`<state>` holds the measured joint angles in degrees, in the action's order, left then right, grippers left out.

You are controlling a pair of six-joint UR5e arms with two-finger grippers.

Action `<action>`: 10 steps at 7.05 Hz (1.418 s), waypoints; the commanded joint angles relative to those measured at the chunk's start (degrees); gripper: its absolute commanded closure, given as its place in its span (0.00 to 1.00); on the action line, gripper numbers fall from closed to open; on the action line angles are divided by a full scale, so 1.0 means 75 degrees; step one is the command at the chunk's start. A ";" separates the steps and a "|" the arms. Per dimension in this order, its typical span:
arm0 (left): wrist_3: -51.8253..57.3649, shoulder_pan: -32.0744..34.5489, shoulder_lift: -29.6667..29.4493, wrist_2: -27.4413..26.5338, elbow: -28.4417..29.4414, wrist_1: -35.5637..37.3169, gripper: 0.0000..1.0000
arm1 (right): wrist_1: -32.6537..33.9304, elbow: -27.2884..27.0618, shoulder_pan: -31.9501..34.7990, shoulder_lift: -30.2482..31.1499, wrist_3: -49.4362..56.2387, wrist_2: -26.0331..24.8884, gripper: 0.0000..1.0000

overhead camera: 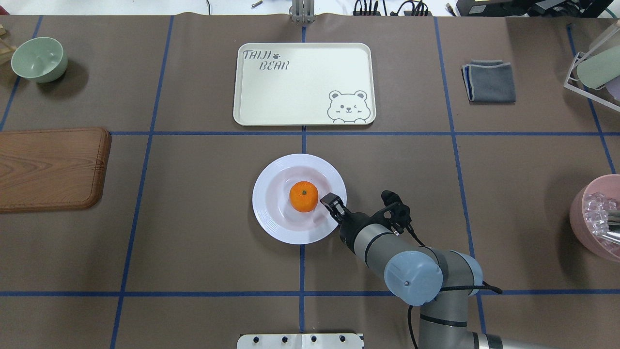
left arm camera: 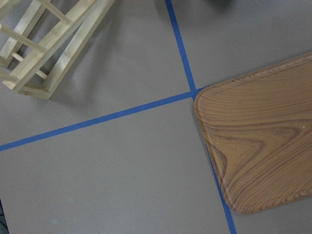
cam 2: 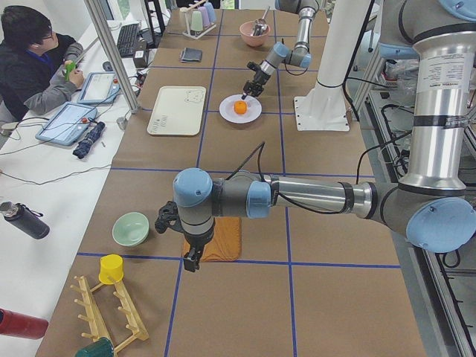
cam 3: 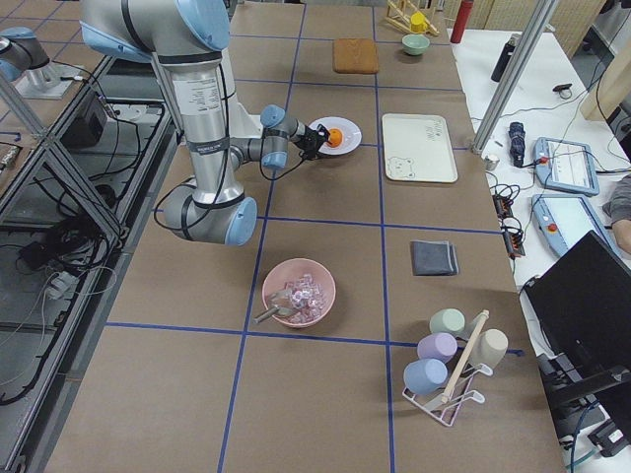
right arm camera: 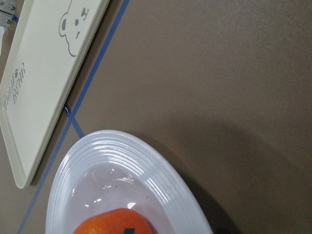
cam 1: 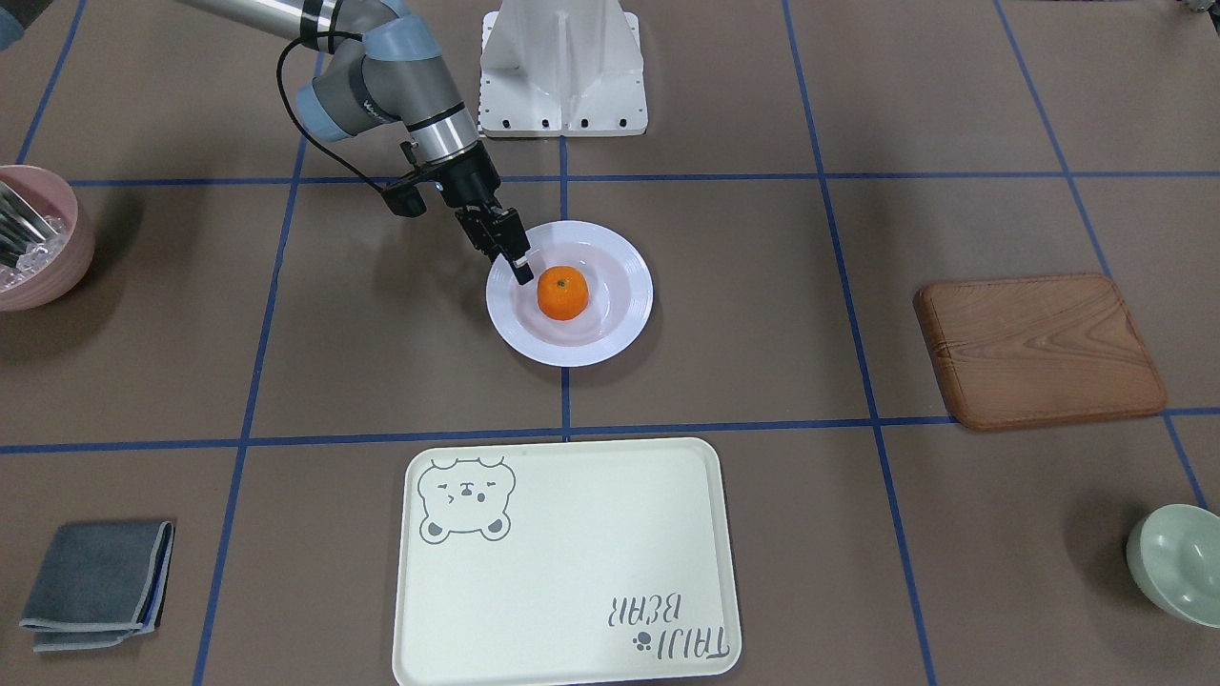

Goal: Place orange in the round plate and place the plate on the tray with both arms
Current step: 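Bring the right gripper to the rim of the white plate nearest the robot, then push the plate with the orange onto the cream bear tray with the right gripper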

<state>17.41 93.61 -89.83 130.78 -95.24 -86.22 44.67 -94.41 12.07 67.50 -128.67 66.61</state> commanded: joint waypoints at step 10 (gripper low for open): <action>-0.1613 -0.0012 0.0431 0.0651 -0.0354 -0.0116 0.01 | -0.1418 -0.0174 0.0861 -0.0244 -0.0129 -0.1592 1.00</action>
<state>8.29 93.56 -88.54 132.40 -96.63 -86.57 36.62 -95.72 16.77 66.61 -129.71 55.45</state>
